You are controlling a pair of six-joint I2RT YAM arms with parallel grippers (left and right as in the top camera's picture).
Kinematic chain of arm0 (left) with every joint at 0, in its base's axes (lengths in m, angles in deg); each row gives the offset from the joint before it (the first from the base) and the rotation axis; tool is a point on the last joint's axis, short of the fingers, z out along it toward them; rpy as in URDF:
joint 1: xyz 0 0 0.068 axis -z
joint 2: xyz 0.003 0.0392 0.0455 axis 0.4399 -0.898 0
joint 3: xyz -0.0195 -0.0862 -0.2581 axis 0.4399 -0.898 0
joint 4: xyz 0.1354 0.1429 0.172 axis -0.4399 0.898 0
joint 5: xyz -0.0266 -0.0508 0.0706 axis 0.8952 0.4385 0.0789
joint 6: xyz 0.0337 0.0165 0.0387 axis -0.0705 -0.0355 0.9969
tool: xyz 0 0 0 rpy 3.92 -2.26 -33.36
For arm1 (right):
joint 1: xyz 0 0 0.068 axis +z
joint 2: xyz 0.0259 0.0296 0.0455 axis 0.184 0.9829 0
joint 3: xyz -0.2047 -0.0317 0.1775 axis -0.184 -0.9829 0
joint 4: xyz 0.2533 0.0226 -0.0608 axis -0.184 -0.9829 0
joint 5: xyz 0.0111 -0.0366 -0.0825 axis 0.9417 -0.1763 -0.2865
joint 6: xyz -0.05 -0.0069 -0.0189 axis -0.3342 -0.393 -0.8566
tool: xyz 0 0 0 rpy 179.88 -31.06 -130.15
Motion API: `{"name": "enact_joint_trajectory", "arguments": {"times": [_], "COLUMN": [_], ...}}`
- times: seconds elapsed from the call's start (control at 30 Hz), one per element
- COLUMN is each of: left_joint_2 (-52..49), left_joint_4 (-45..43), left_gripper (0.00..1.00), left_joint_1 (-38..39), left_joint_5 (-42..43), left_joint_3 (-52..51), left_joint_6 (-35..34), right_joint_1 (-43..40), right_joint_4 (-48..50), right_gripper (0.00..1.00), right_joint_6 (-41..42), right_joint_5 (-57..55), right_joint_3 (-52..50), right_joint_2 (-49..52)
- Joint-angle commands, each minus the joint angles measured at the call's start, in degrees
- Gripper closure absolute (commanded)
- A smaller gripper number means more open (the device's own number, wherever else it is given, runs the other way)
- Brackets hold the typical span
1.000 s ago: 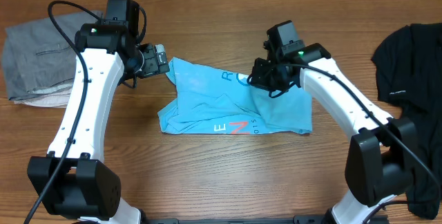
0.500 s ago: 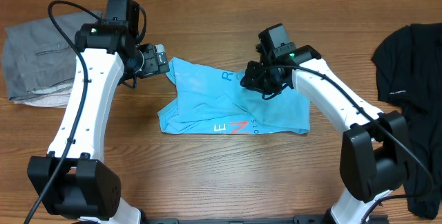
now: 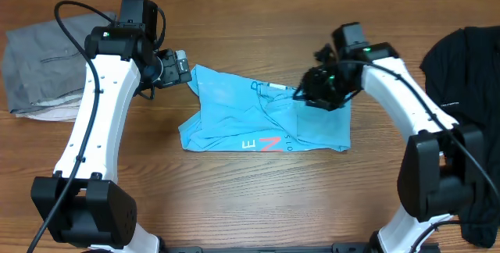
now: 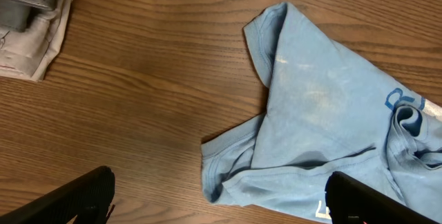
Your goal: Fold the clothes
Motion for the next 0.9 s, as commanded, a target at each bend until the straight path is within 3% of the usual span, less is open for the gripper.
{"name": "enact_joint_trajectory", "arguments": {"times": [0.0, 0.1, 0.17, 0.43, 0.87], "left_joint_2": [0.6, 0.6, 0.6, 0.6, 0.6], "left_joint_4": [0.1, 0.1, 0.1, 0.1, 0.1], "left_gripper": [0.0, 0.0, 0.0, 0.0, 0.0], "left_joint_1": [0.1, 0.1, 0.1, 0.1, 0.1], "left_joint_5": [-0.5, -0.5, -0.5, -0.5, -0.5], "left_joint_3": [0.5, 0.5, 0.5, 0.5, 0.5], "left_joint_6": [-0.3, -0.3, -0.3, -0.3, -0.3], "right_joint_1": [-0.9, -0.6, 0.0, 1.4, 9.6], "right_joint_4": [-0.4, 0.8, 3.3, 16.1, 18.3], "right_gripper": [0.64, 0.87, 0.96, 0.96, 0.96], "right_joint_6": [-0.8, -0.8, -0.6, 3.8, 5.5], "right_joint_5": [-4.4, -4.4, -4.4, -6.7, -6.3], "right_joint_3": [0.2, -1.7, -3.6, -12.0, -12.8], "right_joint_2": [0.0, 0.2, 0.5, 2.0, 2.7]}}
